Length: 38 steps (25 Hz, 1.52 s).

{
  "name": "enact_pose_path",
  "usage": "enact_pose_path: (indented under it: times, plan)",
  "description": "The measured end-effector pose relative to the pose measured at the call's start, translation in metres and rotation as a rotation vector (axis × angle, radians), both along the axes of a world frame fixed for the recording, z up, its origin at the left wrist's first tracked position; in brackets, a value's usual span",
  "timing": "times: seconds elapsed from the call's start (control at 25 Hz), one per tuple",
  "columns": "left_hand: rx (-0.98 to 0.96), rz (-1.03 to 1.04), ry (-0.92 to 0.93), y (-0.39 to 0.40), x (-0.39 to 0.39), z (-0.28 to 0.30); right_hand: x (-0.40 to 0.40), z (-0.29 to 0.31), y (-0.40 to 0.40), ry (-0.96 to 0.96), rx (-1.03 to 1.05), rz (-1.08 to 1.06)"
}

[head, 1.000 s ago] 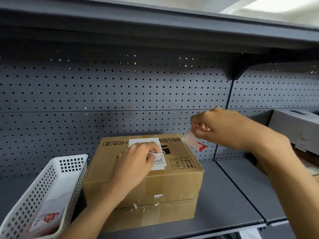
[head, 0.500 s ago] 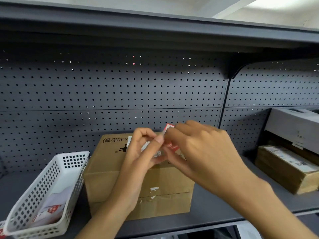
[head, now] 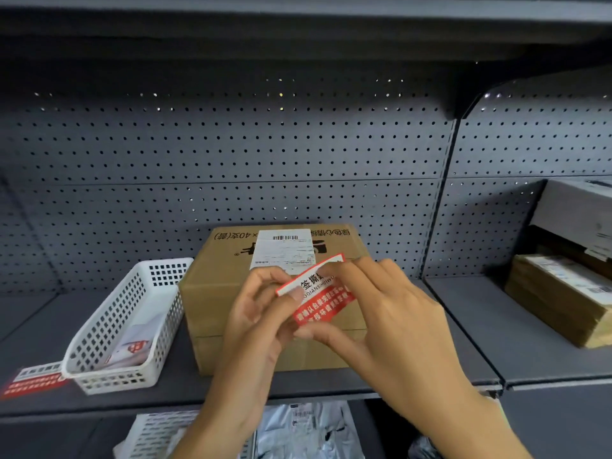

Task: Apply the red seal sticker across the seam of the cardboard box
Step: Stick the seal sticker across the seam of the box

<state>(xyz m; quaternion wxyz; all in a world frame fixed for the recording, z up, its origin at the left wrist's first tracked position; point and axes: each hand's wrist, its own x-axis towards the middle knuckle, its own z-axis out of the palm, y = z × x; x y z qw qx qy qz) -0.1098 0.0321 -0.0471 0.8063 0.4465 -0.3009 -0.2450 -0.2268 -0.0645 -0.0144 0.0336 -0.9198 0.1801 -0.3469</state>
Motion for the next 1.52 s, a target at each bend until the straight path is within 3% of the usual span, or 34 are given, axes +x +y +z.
enact_pose_path:
  times: [0.44,0.64,0.88,1.2,1.52]
  plan:
    - [0.245,0.219,-0.218,0.008,0.009,-0.087,0.008,-0.106,-0.019,-0.301,0.822,0.191]
    - [0.233,0.402,-0.381,-0.002,0.027,-0.097,0.032,-0.12,-0.016,-0.419,0.787,0.214]
    - [0.228,0.576,-0.442,-0.003,0.054,-0.109,0.06,-0.133,-0.012,-0.457,0.703,0.139]
    - [0.297,0.687,-0.855,-0.005,0.066,-0.107,0.069,-0.136,-0.022,-0.535,0.685,0.127]
    - [0.236,0.761,-0.873,-0.012,0.074,-0.104,0.074,-0.14,-0.028,-0.54,0.538,0.018]
